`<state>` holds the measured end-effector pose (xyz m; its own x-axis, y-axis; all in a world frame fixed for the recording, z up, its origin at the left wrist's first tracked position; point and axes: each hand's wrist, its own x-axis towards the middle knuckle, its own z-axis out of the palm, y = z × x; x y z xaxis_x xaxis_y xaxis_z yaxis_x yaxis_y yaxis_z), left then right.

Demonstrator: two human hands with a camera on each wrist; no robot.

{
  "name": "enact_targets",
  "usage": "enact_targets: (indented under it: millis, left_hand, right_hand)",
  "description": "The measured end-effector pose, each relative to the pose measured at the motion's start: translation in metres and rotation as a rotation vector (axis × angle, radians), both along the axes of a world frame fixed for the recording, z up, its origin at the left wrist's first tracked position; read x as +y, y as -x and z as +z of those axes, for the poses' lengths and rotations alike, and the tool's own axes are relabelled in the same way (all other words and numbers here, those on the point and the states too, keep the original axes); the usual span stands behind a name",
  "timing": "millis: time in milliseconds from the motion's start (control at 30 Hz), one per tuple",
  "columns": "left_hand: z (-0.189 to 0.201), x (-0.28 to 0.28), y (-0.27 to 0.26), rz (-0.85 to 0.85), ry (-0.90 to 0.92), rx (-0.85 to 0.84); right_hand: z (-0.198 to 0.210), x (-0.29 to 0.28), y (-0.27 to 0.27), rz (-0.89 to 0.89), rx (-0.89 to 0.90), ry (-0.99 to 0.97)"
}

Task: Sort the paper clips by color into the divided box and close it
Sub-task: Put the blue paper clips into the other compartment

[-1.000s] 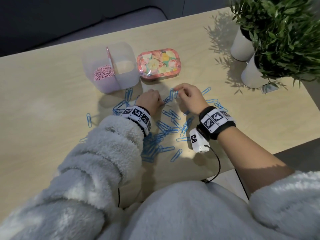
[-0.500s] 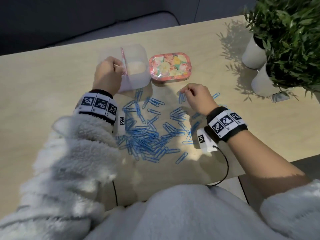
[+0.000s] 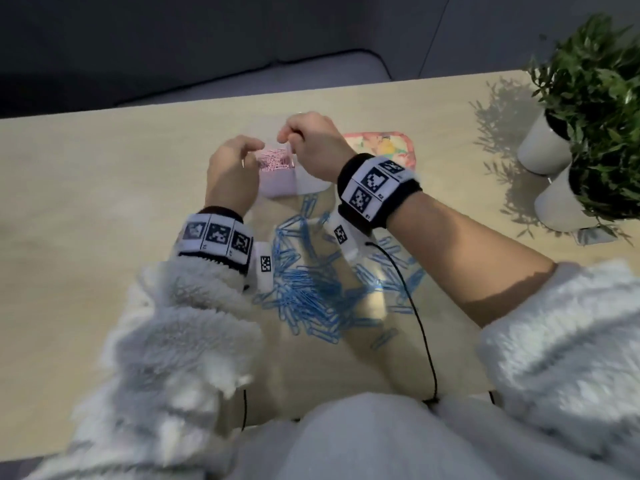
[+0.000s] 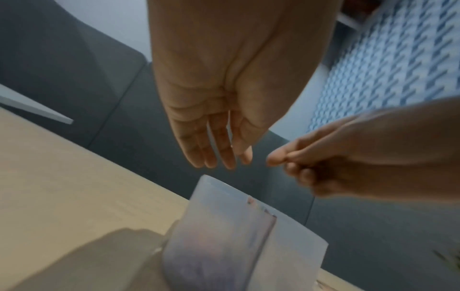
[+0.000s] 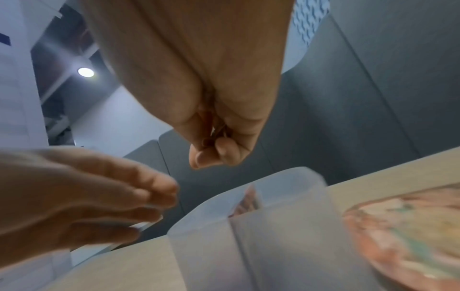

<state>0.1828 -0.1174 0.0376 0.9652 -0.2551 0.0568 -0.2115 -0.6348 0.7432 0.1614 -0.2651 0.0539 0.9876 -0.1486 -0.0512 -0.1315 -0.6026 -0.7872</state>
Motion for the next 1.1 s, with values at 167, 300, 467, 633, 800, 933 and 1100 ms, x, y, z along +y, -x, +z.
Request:
enact_targets:
  millis: [167, 300, 467, 633, 800, 933, 1100]
  left_hand:
    - [-0.024, 0.065, 0.057, 0.018, -0.17, 0.079]
    - [-0.044, 0.101, 0.085, -0.008, -0.333, 0.278]
    - [-0.059, 0.115, 0.103, 0.035, -0.464, 0.288]
    - [-0.065, 0.118, 0.111, -0.022, -0.564, 0.263]
    - [-0.073, 0.092, 0.144, -0.089, -0.595, 0.188]
    - [-0.077, 0.071, 0.164, -0.146, -0.504, 0.033]
    - [-0.063, 0.075, 0.161, -0.133, -0.428, 0.12]
  right_hand:
    - [-0.015, 0.037, -0.036, 0.136, 0.121, 0.063]
    - [-0.027, 0.042, -0.03, 0.234, 0.125, 0.094]
    - [-0.024, 0.026, 0.016, 0.092, -0.229, 0.037]
    - [-0.066, 0.004, 0.065, 0.073, 0.066, 0.276]
    - [-0.093, 0.019, 0.08, 0.303, 0.165, 0.459]
    - [-0.097, 0.037, 0.116, 0.445, 0.148, 0.426]
    - [-0.077, 0.016, 0.135, 0.057, 0.169, 0.234]
